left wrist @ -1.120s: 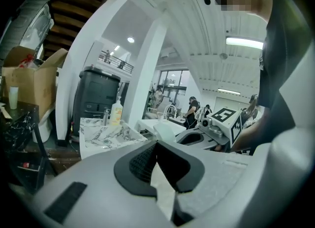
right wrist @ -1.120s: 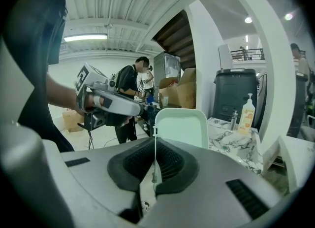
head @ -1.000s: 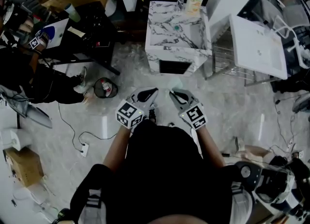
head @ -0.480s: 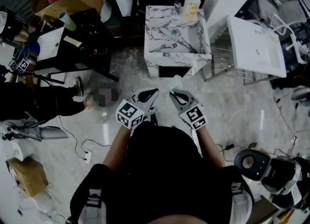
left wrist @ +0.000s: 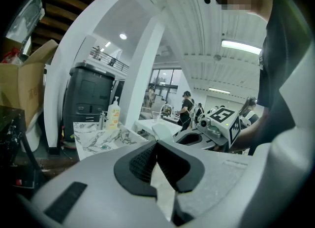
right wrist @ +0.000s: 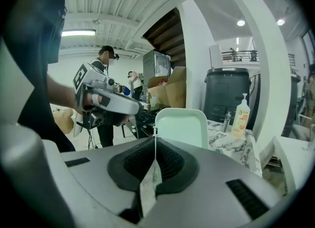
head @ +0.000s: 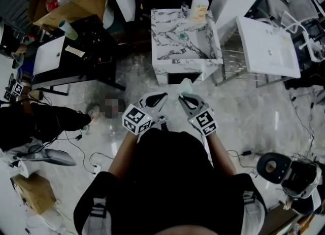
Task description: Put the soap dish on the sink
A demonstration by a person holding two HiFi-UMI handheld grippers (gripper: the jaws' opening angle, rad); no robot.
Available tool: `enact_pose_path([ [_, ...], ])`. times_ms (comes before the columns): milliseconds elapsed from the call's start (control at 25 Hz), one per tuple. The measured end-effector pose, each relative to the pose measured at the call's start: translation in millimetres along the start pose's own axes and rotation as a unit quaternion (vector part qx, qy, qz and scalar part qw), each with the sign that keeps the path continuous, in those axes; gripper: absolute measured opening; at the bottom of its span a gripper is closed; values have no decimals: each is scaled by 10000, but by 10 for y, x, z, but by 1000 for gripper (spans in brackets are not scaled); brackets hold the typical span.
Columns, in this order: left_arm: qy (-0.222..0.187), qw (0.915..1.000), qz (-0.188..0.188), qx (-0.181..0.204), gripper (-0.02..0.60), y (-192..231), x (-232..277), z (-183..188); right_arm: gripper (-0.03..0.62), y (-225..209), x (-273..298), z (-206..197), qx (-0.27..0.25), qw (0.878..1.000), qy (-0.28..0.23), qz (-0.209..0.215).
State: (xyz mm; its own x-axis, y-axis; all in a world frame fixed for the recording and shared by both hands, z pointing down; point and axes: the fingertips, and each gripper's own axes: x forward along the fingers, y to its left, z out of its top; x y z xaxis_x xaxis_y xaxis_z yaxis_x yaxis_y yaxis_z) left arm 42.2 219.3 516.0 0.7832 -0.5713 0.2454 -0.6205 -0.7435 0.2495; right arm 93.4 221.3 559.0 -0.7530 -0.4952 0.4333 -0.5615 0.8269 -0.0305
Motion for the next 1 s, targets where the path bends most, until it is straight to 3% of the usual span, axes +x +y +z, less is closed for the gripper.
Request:
enact_pose_path([
  [560,9,9999,-116,26,0,442,-202,22,-2,60,448,207,-107,9999,-2,-68],
  [1000,-49,9999,-109,-35,0,650,-330,-94,-2,198,651,130,-139,9999,71,-55],
])
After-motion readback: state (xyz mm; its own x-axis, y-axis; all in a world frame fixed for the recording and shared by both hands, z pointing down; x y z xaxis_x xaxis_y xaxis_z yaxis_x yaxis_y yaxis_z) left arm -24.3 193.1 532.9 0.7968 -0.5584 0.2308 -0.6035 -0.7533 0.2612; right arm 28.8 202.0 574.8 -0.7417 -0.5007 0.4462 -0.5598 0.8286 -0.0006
